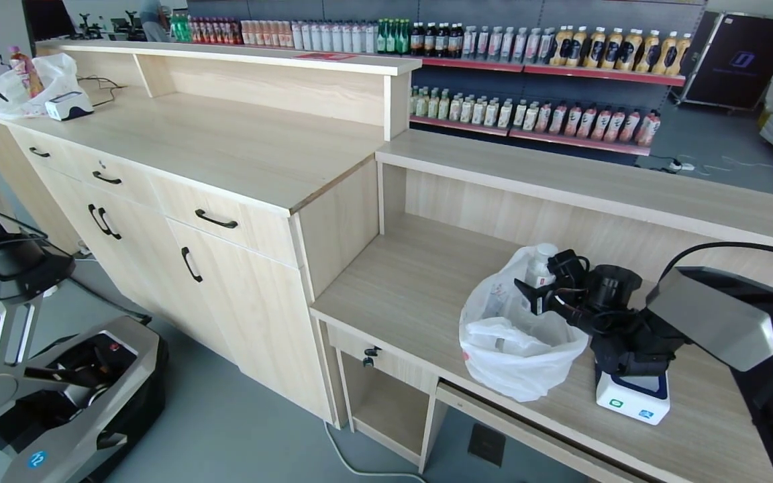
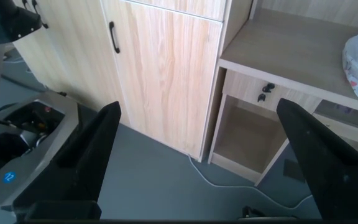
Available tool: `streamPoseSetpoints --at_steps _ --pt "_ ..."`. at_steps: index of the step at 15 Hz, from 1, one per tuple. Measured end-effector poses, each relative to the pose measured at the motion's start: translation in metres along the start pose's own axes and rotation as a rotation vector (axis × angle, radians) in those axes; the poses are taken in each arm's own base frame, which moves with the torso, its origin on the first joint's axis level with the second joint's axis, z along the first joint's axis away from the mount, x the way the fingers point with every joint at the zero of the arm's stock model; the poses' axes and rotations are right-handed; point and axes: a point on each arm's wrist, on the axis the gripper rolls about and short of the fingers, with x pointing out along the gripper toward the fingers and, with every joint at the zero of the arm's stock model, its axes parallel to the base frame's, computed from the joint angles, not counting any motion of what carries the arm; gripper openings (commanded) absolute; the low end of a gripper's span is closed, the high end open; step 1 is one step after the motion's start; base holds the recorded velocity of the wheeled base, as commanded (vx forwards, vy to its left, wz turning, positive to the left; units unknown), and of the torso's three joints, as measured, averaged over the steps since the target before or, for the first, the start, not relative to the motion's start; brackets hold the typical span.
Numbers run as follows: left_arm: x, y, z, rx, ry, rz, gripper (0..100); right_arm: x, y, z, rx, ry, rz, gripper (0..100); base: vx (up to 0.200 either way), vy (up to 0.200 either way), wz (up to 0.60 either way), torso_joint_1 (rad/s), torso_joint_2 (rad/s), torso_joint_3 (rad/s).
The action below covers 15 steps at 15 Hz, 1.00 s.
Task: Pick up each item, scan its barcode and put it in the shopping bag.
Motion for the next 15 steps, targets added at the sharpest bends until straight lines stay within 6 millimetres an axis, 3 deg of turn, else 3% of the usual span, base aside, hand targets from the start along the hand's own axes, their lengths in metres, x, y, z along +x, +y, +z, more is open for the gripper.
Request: streamPoseSetpoints --at_steps 5,9,13,15 --pt "0.000 0.000 0.000 0.000 0.000 -0.001 100 0.001 -0.001 0.005 0.006 -0.011 0.006 100 0.000 0.000 0.00 0.000 0.00 0.000" --pt "0.000 0.000 0.000 0.000 0.000 0.000 100 -0.012 -0.016 0.069 -0.025 -0.111 0.041 100 0.000 0.000 0.00 0.000 0.00 0.000" --pt "0.000 0.000 0.000 0.000 0.000 0.000 100 -0.073 -0.027 0.149 -0.051 -0.146 0.011 100 0.000 0.000 0.00 0.000 0.00 0.000" --pt "0.000 0.000 0.000 0.000 0.000 0.000 100 -0.119 -0.045 0.168 -0.082 -0.099 -0.095 100 0.000 0.000 -0.60 -0.034 0.05 0.044"
